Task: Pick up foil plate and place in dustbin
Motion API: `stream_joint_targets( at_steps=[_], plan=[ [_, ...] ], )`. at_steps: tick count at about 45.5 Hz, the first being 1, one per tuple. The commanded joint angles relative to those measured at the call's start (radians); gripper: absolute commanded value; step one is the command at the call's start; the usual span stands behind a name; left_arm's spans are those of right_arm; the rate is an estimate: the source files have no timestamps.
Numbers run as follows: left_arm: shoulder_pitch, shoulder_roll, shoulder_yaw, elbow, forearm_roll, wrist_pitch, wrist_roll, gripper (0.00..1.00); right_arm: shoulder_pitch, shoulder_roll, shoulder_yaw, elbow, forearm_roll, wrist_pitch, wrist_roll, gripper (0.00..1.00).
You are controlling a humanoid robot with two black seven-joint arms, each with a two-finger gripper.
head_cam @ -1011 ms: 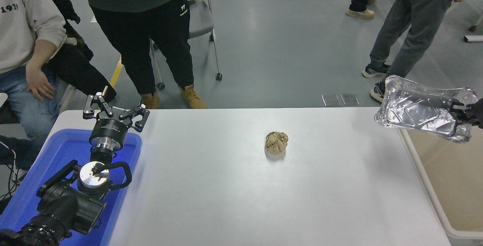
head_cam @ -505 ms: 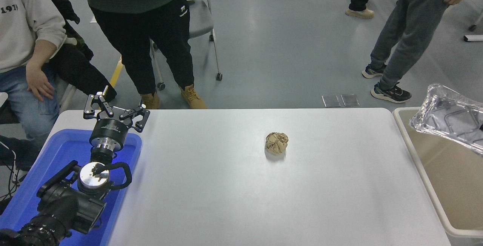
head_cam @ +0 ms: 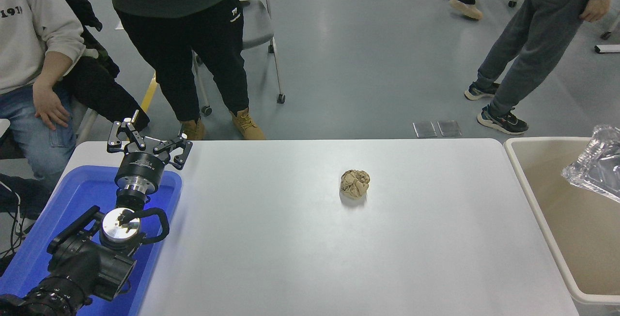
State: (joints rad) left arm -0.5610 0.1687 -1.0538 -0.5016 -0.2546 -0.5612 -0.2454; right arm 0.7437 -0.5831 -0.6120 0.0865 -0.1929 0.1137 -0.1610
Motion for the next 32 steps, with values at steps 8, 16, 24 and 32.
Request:
stream_joint_targets(
  at_steps=[8,16,24,32],
  plan=[
    [0.0,0.0,0.0,0.0,0.0,0.001,0.0,0.99,-0.096,0.1,0.061,-0.042,0.003,-0.052,-0.003,0.0],
    [0.0,0.0,0.0,0.0,0.0,0.0,0.0,0.99,-0.135,0.131,0.087,-0.06,0.003,-0.054,-0.003,0.0],
    [0.001,0.0,0.0,0.0,0.0,0.0,0.0,0.99,-0.136,0.131,0.094,-0.059,0.003,-0.054,-0.002,0.0],
    [0.0,0.0,0.0,0.0,0.0,0.0,0.0,0.99,-0.136,0.129,0.094,-0.059,0.003,-0.054,-0.002,0.0]
  ],
)
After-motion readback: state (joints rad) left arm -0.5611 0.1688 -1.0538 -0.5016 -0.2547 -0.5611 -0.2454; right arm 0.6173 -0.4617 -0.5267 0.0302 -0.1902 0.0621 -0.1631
